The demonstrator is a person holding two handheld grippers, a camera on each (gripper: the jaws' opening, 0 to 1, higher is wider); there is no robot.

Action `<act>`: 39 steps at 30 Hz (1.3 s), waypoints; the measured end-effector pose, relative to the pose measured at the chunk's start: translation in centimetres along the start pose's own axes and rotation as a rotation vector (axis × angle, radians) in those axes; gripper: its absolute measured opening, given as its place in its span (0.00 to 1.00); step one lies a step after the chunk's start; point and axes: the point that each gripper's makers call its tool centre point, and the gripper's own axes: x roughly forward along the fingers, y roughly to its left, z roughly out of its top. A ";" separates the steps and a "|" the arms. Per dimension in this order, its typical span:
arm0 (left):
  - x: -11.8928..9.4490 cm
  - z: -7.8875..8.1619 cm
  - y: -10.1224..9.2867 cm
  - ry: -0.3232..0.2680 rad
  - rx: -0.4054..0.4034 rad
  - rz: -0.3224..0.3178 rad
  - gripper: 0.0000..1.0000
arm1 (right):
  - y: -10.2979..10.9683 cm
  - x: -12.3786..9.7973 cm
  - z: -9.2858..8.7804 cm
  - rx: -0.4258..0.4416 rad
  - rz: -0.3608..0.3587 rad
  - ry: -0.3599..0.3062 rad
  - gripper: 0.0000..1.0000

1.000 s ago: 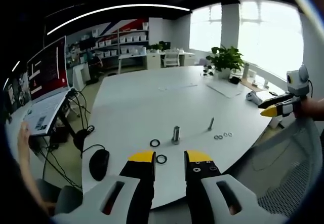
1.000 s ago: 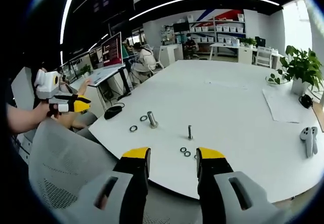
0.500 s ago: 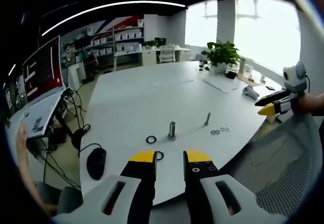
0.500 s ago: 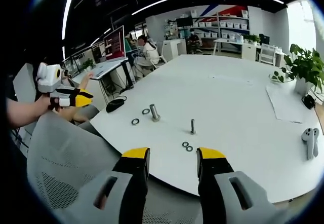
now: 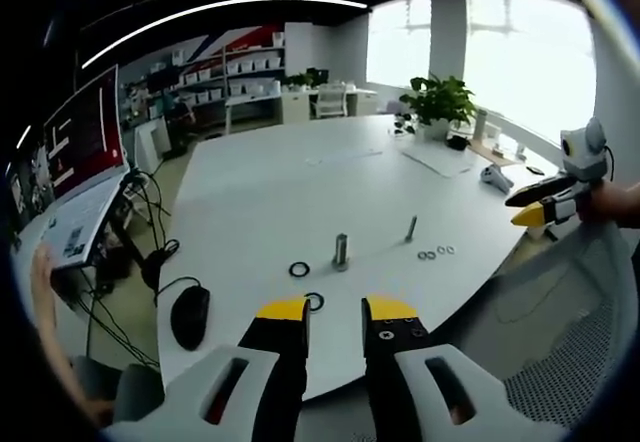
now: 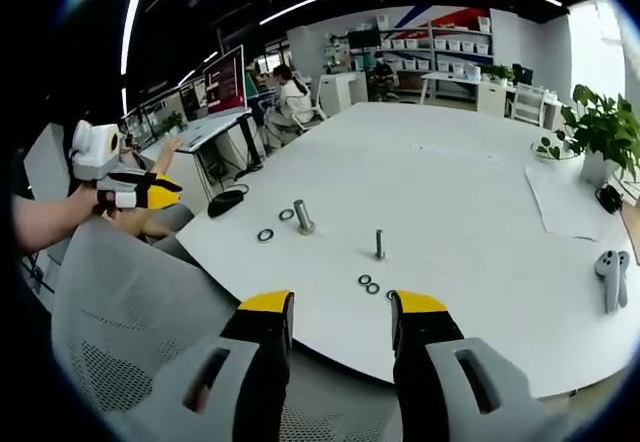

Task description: Place the washer onto the threaded stud by aligning its center hole with the stud, sliding it down to the base, and recovering from edge contact or off-axis alignment until the washer reaches the visible bottom stop.

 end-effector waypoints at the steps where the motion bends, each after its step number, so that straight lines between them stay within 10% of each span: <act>1: 0.0 0.0 -0.1 0.000 -0.001 0.000 0.18 | 0.1 -0.1 0.0 -0.002 0.001 0.000 0.42; 39: 0.0 -0.5 0.2 0.027 -0.008 -0.001 0.16 | 0.4 0.1 -0.3 -0.013 0.026 0.003 0.39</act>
